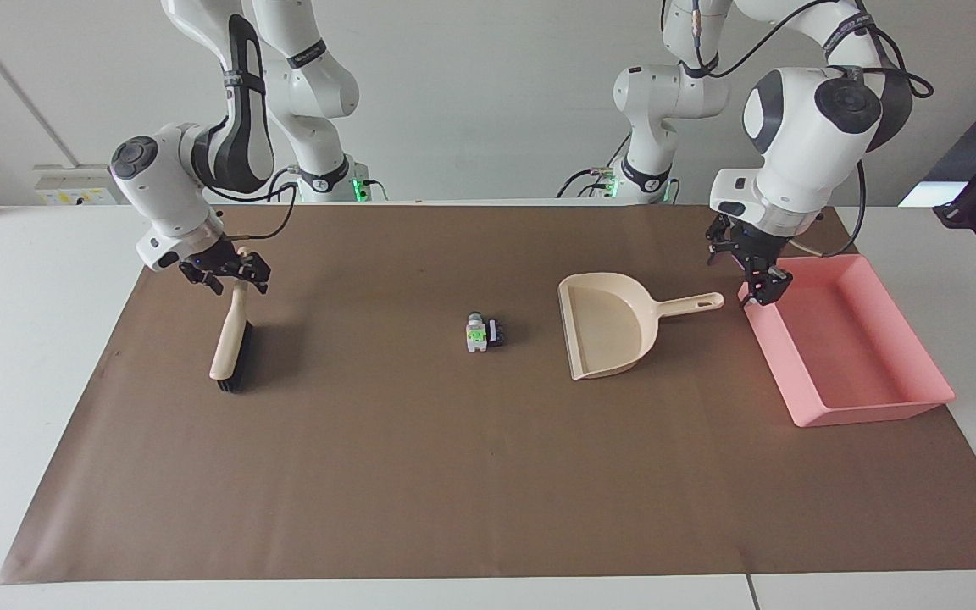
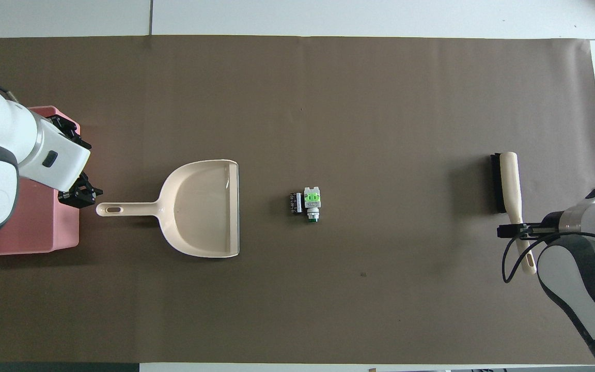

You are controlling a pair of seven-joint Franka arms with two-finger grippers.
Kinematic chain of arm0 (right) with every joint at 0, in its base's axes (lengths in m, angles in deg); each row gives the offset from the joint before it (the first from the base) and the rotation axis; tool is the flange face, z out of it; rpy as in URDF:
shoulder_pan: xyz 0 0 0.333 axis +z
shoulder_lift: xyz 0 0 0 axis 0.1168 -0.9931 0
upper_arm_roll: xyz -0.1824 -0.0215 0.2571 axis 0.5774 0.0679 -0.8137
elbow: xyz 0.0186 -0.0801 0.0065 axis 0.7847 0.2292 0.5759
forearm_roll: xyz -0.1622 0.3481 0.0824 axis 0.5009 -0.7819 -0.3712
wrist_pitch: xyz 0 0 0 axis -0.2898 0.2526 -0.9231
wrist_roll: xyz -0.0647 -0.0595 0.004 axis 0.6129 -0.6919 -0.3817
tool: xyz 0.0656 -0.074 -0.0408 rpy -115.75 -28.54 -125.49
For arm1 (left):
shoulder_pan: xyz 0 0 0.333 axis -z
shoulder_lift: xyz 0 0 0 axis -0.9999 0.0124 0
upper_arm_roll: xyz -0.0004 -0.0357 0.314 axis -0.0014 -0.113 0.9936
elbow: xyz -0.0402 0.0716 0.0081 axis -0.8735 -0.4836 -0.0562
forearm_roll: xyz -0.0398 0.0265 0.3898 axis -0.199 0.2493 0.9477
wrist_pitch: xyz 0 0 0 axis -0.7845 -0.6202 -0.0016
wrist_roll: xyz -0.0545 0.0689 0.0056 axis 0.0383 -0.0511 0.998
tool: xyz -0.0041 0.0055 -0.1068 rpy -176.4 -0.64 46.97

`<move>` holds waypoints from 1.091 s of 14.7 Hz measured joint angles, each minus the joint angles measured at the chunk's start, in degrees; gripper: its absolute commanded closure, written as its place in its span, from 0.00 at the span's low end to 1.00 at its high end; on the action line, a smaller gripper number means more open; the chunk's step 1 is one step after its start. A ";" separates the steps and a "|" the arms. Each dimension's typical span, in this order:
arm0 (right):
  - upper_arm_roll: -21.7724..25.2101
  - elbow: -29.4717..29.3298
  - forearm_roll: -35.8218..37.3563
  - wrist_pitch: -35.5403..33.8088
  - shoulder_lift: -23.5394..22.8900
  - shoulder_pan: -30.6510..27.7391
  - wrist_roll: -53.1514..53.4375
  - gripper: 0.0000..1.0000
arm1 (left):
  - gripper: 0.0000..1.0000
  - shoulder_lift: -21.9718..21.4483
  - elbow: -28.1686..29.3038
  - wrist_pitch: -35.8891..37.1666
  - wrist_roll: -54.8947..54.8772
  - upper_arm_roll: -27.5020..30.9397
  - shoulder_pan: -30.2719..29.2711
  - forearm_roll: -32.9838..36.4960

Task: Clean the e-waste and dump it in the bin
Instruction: 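Grasp the dustpan handle with the left gripper while the right gripper grasps the brush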

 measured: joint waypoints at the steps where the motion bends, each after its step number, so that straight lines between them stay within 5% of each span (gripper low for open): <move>1: 0.01 0.00 0.00 0.00 0.01 -0.27 -0.26 0.14 | 0.06 -0.01 2.10 -2.83 -0.03 -0.03 1.22 1.91; 3: 0.03 0.00 0.00 0.00 0.02 -0.40 -0.32 0.25 | 0.06 -0.01 5.92 -5.62 -0.01 -0.07 3.06 3.89; 4: 0.03 0.00 0.00 0.00 0.02 -0.40 -0.32 0.37 | 0.07 0.02 7.79 -6.58 0.36 -0.09 3.89 5.40; 6: 0.02 0.00 -0.01 0.00 0.02 -0.40 -0.32 0.87 | 0.07 0.07 12.04 -10.15 2.88 -0.12 5.47 8.73; 7: 0.02 0.01 -0.01 0.00 0.02 -0.40 -0.32 1.00 | 0.06 0.10 14.34 -12.30 4.22 -0.13 6.07 9.84; 13: -0.07 -0.59 -0.16 -1.09 0.02 -0.29 0.22 1.00 | 0.08 0.08 20.15 -15.99 5.96 -0.04 6.48 10.92; 16: -0.46 -5.67 -0.21 -8.67 0.25 0.84 3.74 1.00 | 0.10 0.08 21.19 -16.52 5.98 -0.03 6.48 10.94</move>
